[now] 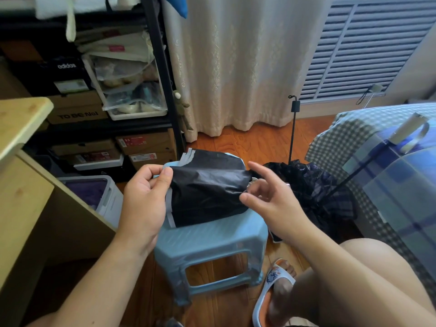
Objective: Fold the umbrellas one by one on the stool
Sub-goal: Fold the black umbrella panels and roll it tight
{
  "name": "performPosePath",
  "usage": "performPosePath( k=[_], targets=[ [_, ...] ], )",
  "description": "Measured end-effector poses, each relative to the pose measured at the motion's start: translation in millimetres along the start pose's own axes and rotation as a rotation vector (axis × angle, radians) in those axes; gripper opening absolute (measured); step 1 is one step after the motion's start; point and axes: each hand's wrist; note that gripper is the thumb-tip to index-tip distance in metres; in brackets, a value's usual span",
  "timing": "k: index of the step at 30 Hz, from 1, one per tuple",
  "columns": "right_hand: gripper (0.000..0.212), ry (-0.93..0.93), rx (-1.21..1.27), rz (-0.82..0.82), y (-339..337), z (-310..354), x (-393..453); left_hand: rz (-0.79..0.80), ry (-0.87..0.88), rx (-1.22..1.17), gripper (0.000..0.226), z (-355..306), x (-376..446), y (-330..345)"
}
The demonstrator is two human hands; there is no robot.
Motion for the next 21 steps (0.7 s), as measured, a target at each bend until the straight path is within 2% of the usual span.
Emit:
performPosePath(
  k=[2,4,7,10,13,16,19,21],
  targets=[
    [0.058,-0.081,-0.004,-0.055,2.9,1.8,-1.6,-0.004,0.007,-0.003,0.012,1.1,1.3,-1.2],
    [0.054,-0.171,0.052,-0.190,0.0,5.3,-2.9,0.006,0.023,0.007,0.011,0.6,1.5,-1.2],
    [0.047,-0.216,0.091,-0.326,-6.6,4.9,-1.5,-0.009,0.031,0.009,0.012,0.8,1.6,0.0],
    [0.051,-0.203,0.085,-0.239,-3.1,6.4,-4.9,-0.019,0.027,-0.013,0.016,-1.6,3.0,-1.8],
    [0.049,-0.186,0.059,-0.206,1.9,7.5,-8.5,0.083,0.043,-0.059,0.018,-5.3,-2.3,-3.7],
    [0.048,-0.130,0.137,-0.205,-1.3,7.2,-5.9,0.173,0.190,0.072,0.044,-8.0,-10.9,-3.1],
    [0.051,-0.075,0.207,-0.121,-3.5,9.3,-3.8,0.174,0.329,0.214,0.042,-11.7,-16.6,-3.1],
    [0.045,-0.113,0.191,-0.152,-3.9,11.2,-4.1,0.162,0.391,0.247,0.038,-12.6,-17.7,-5.6]
  ],
)
Point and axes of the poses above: each hand's wrist, its own x-axis towards the middle knuckle, its own y-axis out of the palm, z = x × y, and after that the axes turned 1 degree about x, right-handed
